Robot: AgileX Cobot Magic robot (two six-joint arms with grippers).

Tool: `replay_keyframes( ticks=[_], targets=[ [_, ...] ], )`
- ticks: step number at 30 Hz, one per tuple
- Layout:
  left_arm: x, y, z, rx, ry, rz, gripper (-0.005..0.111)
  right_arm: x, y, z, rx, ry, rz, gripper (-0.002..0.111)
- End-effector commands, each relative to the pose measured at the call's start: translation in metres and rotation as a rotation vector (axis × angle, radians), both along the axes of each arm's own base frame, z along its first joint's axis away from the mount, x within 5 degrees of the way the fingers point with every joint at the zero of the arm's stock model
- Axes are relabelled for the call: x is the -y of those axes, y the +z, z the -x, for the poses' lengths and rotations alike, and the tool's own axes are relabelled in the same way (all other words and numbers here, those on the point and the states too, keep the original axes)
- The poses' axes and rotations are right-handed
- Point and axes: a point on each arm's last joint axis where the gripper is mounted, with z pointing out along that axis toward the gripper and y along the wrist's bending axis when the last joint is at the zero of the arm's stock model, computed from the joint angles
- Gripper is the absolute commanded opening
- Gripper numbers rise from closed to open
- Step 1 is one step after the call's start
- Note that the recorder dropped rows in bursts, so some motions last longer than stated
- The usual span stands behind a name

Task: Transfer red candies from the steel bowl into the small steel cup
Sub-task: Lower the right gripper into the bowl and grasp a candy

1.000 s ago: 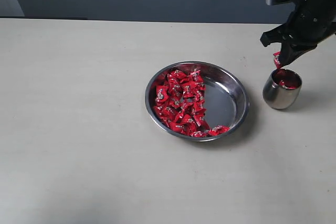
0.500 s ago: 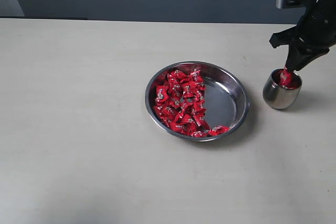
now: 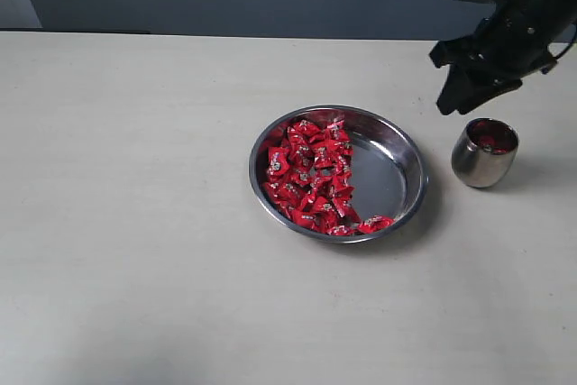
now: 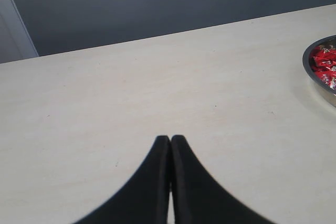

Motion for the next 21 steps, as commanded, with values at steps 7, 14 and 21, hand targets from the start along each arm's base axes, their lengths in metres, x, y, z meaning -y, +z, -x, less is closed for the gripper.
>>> replay_keyframes(
  ticks=[7,14,21],
  targets=[
    [0.001,0.001,0.000,0.009,-0.010,0.006,0.000,-0.089,-0.002,0.019,0.056,0.268,0.004,0.030],
    [0.001,0.001,0.000,0.009,-0.010,0.006,0.000,-0.114,-0.032,0.029,-0.063,0.375,0.052,0.030],
    [0.001,0.001,0.000,0.009,-0.010,0.006,0.000,-0.119,-0.060,0.029,-0.151,0.388,0.056,0.039]
  ],
)
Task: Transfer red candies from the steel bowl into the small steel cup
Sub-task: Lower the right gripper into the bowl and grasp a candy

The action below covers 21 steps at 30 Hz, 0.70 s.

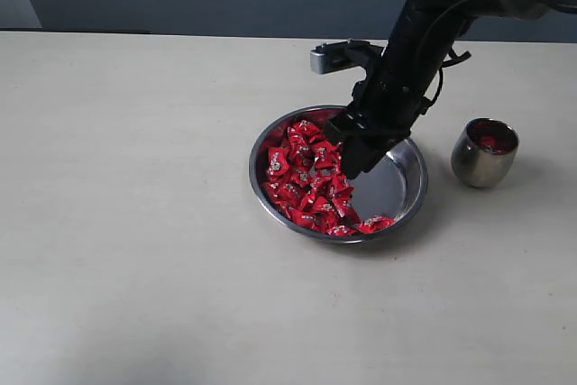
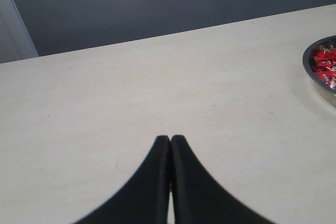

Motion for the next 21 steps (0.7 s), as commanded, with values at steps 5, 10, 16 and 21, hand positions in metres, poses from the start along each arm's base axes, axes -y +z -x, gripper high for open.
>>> replay_keyframes(
  ticks=[5,10,16,21],
  targets=[
    [0.001,0.001,0.000,0.009,-0.010,0.006,0.000,-0.004,-0.019,0.000,-0.041,0.015,0.009,0.048],
    [0.001,0.001,0.000,0.009,-0.010,0.006,0.000,-0.009,-0.026,-0.002,-0.031,0.001,-0.004,0.045],
    [0.001,0.001,0.000,0.009,-0.010,0.006,0.000,-0.020,-0.039,-0.002,-0.011,0.010,-0.002,0.045],
    [0.001,0.001,0.000,0.009,-0.010,0.006,0.000,-0.020,-0.039,-0.005,0.015,0.005,-0.002,0.045]
  ],
)
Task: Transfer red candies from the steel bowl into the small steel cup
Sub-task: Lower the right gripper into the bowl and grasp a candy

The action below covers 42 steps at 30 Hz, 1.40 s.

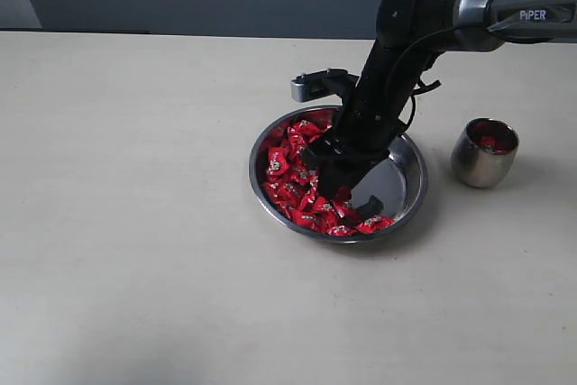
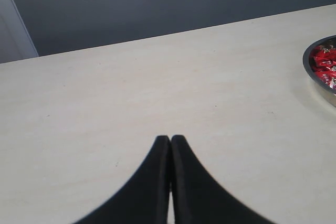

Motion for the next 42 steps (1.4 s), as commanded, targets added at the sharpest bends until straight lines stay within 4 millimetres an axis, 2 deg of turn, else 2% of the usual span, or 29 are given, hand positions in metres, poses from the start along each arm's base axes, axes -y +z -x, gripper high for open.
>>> replay_keyframes(
  ticks=[1,6,11,12,18,25,42],
  targets=[
    [0.0006,0.0009,0.0002,0.009,-0.010,0.006,0.000,0.0003,-0.0005,-0.0010,0.017,0.002,-0.001,0.045],
    [0.0006,0.0009,0.0002,0.009,-0.010,0.006,0.000,0.0000,-0.0006,-0.0024,0.030,-0.005,-0.004,0.044],
    [0.0006,0.0009,0.0002,0.009,-0.010,0.006,0.000,0.0002,-0.0006,-0.0024,0.031,-0.005,-0.002,0.025],
    [0.0006,0.0009,0.0002,0.009,-0.010,0.006,0.000,0.0002,-0.0006,-0.0024,0.031,-0.005,-0.002,0.024],
    [0.0006,0.0009,0.0002,0.009,-0.010,0.006,0.000,0.0016,-0.0009,-0.0010,0.018,0.008,0.012,0.041],
    [0.0006,0.0009,0.0002,0.009,-0.010,0.006,0.000,0.0015,-0.0048,-0.0012,0.011,0.008,0.016,0.028],
    [0.0006,0.0009,0.0002,0.009,-0.010,0.006,0.000,0.0011,-0.0056,0.0005,-0.006,0.013,0.018,0.027]
  ],
)
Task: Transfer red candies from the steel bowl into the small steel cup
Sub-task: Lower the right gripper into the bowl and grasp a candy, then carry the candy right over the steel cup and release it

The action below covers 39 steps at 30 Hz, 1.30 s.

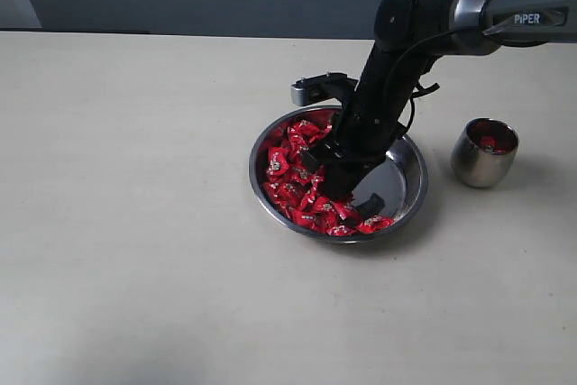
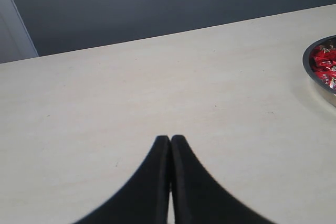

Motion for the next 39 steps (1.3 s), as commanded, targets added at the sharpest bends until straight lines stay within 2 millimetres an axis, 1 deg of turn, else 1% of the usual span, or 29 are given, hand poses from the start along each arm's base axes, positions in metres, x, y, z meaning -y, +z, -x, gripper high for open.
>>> replay_keyframes(
  ticks=[1,6,14,17,18,19,25,29,34,39],
  targets=[
    [0.001,0.001,0.000,0.009,-0.010,0.006,0.000,0.001,0.000,0.001,0.001,0.008,0.006,0.027],
    [0.001,0.001,0.000,0.009,-0.010,0.006,0.000,0.001,0.000,0.001,-0.002,0.008,0.006,0.027],
    [0.001,0.001,0.000,0.009,-0.010,0.006,0.000,0.001,0.000,-0.001,0.022,0.003,0.005,0.016],
    [0.001,0.001,0.000,0.009,-0.010,0.006,0.000,0.001,0.000,-0.003,0.039,-0.003,0.002,0.007],
    [0.001,0.001,0.000,0.009,-0.010,0.006,0.000,0.000,0.000,-0.003,0.043,-0.004,0.001,0.001],
    [0.001,0.001,0.000,0.009,-0.010,0.006,0.000,0.000,0.000,-0.004,0.047,-0.005,0.000,-0.001],
    [0.001,0.001,0.000,0.009,-0.010,0.006,0.000,0.001,0.005,-0.005,0.069,-0.011,-0.007,-0.001],
    [0.001,0.001,0.000,0.009,-0.010,0.006,0.000,0.003,0.020,-0.006,0.123,-0.003,-0.008,-0.001],
    [0.001,0.001,0.000,0.009,-0.010,0.006,0.000,0.007,0.051,-0.006,0.227,0.007,-0.009,-0.001],
    [0.001,0.001,0.000,0.009,-0.010,0.006,0.000,0.011,0.079,-0.001,0.293,-0.003,-0.012,-0.001]
  ],
)
